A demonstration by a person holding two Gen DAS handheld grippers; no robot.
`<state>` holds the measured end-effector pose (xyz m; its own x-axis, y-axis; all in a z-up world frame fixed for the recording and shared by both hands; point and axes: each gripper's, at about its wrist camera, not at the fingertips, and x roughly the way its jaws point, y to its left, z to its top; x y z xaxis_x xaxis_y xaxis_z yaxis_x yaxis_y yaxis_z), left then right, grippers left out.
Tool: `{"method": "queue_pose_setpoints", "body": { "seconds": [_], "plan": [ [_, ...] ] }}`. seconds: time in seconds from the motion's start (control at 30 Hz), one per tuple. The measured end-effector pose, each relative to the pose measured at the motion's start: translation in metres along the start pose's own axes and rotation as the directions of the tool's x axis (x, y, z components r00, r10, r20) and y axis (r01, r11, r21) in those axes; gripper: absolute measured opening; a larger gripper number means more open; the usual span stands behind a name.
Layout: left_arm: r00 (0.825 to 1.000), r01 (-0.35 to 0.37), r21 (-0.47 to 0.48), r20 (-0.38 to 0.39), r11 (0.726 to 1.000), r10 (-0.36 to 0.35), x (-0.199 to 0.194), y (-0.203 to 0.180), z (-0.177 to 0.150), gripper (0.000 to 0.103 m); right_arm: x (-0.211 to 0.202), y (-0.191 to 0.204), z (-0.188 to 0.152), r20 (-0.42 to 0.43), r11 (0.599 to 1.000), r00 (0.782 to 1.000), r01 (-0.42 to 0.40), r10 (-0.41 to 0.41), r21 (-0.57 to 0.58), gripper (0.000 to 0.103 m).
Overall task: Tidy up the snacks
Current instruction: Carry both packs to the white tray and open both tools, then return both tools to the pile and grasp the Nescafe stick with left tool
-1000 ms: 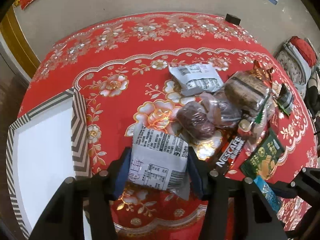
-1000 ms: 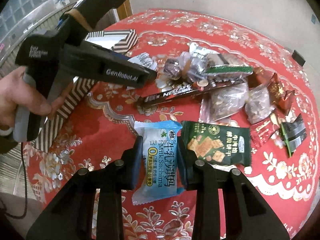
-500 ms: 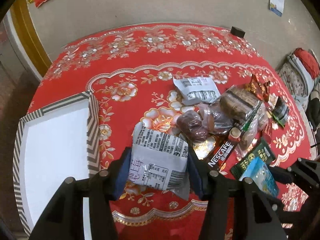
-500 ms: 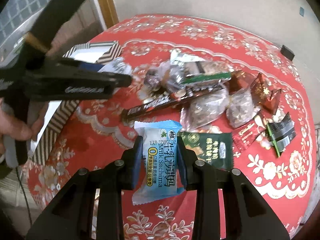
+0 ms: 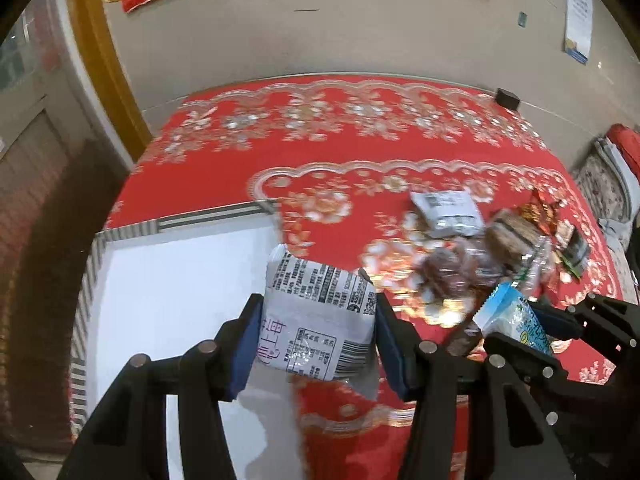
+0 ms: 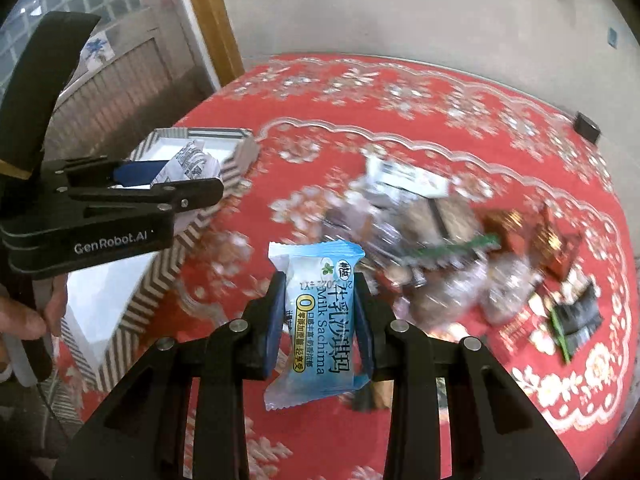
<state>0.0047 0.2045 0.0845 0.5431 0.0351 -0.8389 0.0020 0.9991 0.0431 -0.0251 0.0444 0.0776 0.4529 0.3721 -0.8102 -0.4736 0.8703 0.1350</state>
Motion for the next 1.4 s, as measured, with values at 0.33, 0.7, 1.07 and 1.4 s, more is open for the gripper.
{"method": "queue_pose_setpoints", "body": {
  "seconds": [0.33, 0.7, 1.07, 1.4],
  "plan": [
    [0.995, -0.09, -0.137, -0.05, 0.986, 0.084, 0.017, 0.097, -0.002, 0.056, 0.039, 0.062, 0.057, 0.005, 0.993, 0.994, -0.108, 0.108, -0.037, 0.031],
    [0.984, -0.158, -0.263, -0.125, 0.952, 0.129, 0.053, 0.164, -0.006, 0.056, 0.114, 0.117, 0.114, -0.066, 0.982, 0.982, -0.178, 0.175, -0.055, 0.031],
    [0.97, -0.217, -0.289, -0.169, 0.932, 0.173, 0.073, 0.176, -0.016, 0.076, 0.153, 0.14, 0.106, -0.117, 0.98, 0.98, -0.172, 0.159, -0.104, 0.033],
    [0.977, -0.204, -0.328, -0.13, 0.922, 0.17, 0.05, 0.17, -0.017, 0.089, 0.117, 0.123, 0.107, -0.036, 0.976, 0.976, -0.217, 0.216, -0.03, 0.051]
  ]
}}
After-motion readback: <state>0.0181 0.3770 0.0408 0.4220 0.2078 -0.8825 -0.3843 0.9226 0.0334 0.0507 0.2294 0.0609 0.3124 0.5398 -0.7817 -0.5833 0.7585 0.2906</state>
